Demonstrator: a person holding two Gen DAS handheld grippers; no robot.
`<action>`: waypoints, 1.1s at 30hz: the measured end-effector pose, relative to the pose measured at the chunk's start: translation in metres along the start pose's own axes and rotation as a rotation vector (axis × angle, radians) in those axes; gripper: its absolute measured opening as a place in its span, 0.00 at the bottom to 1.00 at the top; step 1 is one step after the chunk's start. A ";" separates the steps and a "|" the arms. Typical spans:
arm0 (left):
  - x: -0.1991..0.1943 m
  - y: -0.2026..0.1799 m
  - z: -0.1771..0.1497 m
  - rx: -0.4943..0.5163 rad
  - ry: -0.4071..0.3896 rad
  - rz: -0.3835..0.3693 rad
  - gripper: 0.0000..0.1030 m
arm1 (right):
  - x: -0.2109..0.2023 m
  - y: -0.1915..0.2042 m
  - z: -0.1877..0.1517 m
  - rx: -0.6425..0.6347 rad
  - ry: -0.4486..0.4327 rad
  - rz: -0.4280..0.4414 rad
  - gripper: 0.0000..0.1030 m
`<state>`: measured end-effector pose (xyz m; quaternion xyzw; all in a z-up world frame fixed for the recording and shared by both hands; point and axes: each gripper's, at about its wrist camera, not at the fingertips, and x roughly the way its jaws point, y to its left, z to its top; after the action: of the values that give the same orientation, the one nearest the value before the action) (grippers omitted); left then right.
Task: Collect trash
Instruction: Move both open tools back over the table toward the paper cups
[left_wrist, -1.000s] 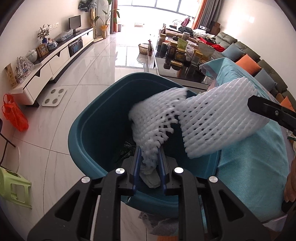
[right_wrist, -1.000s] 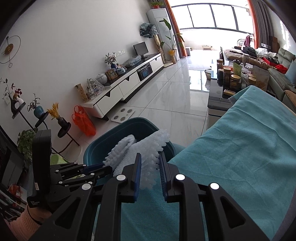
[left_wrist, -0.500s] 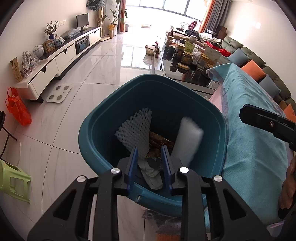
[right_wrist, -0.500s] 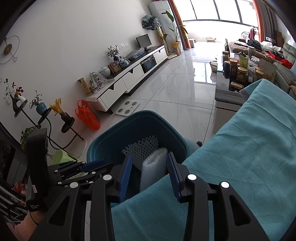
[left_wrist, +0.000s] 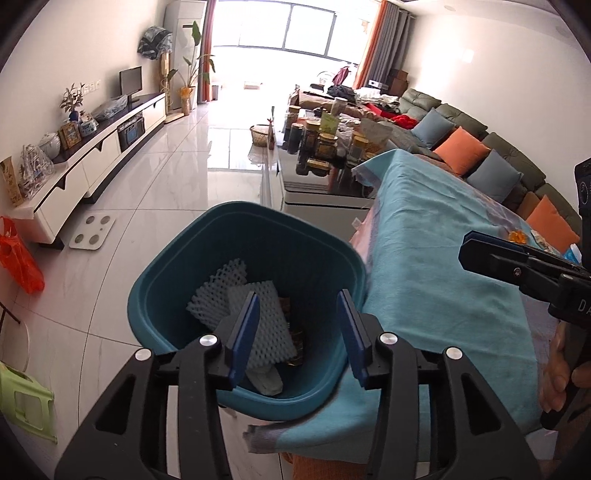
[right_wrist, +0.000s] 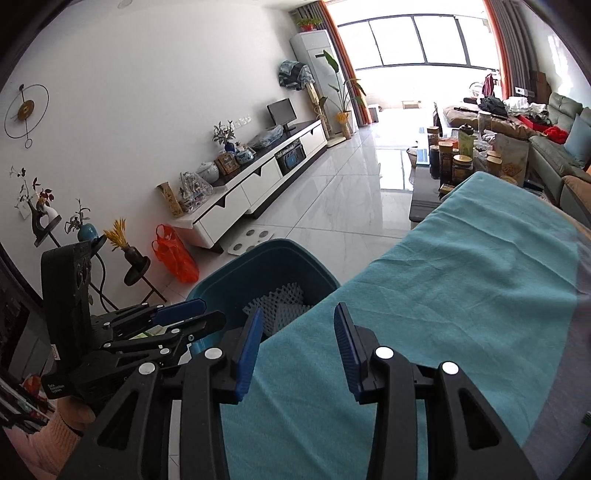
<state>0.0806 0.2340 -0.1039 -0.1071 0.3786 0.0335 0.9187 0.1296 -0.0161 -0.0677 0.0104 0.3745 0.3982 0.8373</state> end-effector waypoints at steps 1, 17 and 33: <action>-0.002 -0.008 0.001 0.015 -0.004 -0.018 0.43 | -0.011 -0.002 -0.002 0.000 -0.020 -0.006 0.37; 0.005 -0.178 -0.002 0.314 0.001 -0.299 0.47 | -0.165 -0.095 -0.079 0.187 -0.208 -0.279 0.37; 0.041 -0.327 0.001 0.578 0.025 -0.444 0.52 | -0.252 -0.173 -0.174 0.484 -0.274 -0.449 0.37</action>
<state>0.1566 -0.0857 -0.0761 0.0771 0.3511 -0.2765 0.8912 0.0322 -0.3531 -0.0918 0.1791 0.3350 0.0987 0.9198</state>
